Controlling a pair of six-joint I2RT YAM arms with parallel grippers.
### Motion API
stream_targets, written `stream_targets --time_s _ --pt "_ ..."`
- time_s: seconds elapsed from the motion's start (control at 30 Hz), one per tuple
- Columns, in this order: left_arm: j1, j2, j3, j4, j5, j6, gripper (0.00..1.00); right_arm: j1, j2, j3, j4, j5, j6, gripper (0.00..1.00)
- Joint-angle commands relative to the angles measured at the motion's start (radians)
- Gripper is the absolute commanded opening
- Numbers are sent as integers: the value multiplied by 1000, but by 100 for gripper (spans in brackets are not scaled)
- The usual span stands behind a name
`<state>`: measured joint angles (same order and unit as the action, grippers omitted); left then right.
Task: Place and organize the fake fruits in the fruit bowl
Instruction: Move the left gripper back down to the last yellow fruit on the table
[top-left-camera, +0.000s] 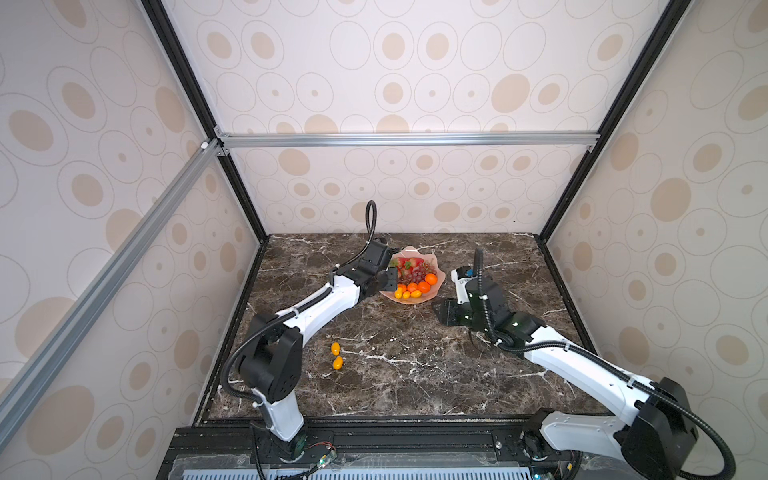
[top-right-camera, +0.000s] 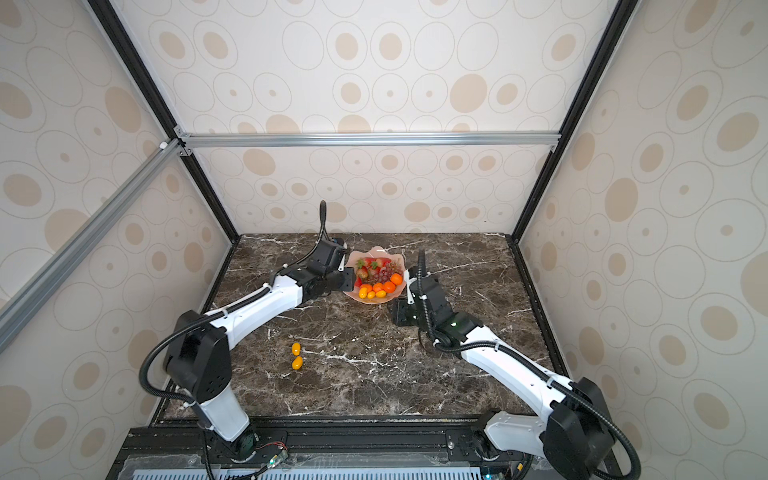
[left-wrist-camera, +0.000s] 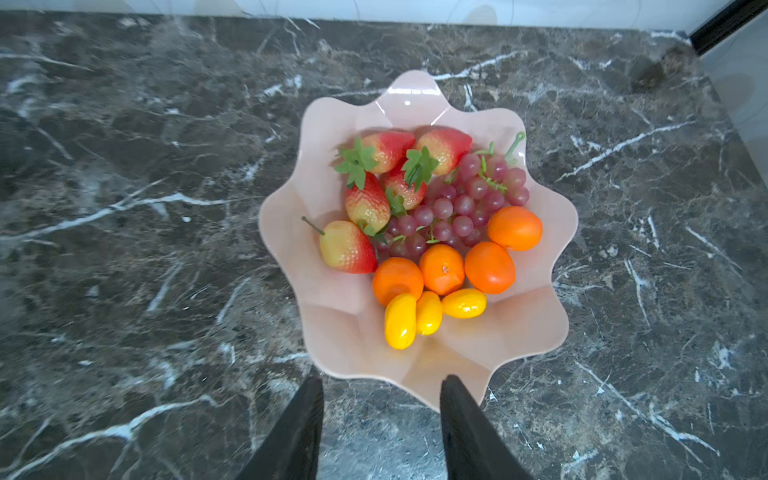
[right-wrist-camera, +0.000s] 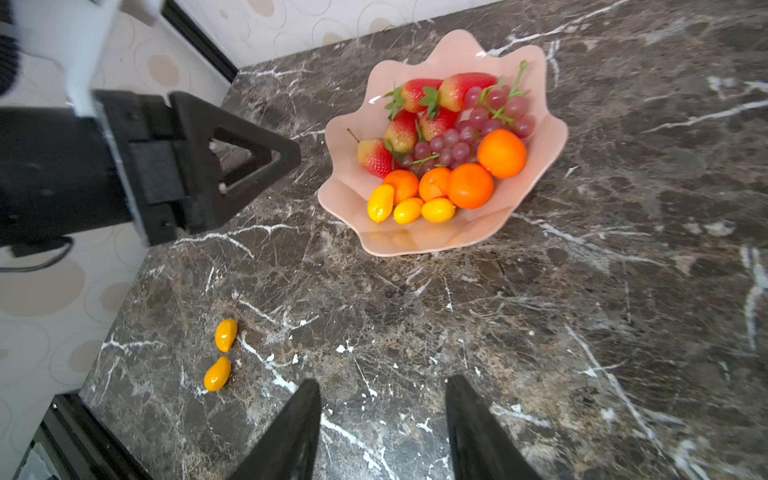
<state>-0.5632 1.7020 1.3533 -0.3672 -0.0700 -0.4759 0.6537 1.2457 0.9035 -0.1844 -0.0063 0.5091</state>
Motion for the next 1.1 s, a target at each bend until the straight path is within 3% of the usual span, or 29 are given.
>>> stream_targets --time_s 0.0,0.57,0.8,1.07 --pt "-6 -79 -110 -33 -90 -22 47 44 66 68 30 -15 -37 52" --pt "30 -514 -562 -186 -160 -214 48 193 356 291 75 -69 -68 52" --pt "76 -579 -651 -209 -165 -267 49 240 406 339 84 -73 -73 52" --pt "179 -535 -703 -114 -78 -205 48 249 371 303 129 -89 -108 58"
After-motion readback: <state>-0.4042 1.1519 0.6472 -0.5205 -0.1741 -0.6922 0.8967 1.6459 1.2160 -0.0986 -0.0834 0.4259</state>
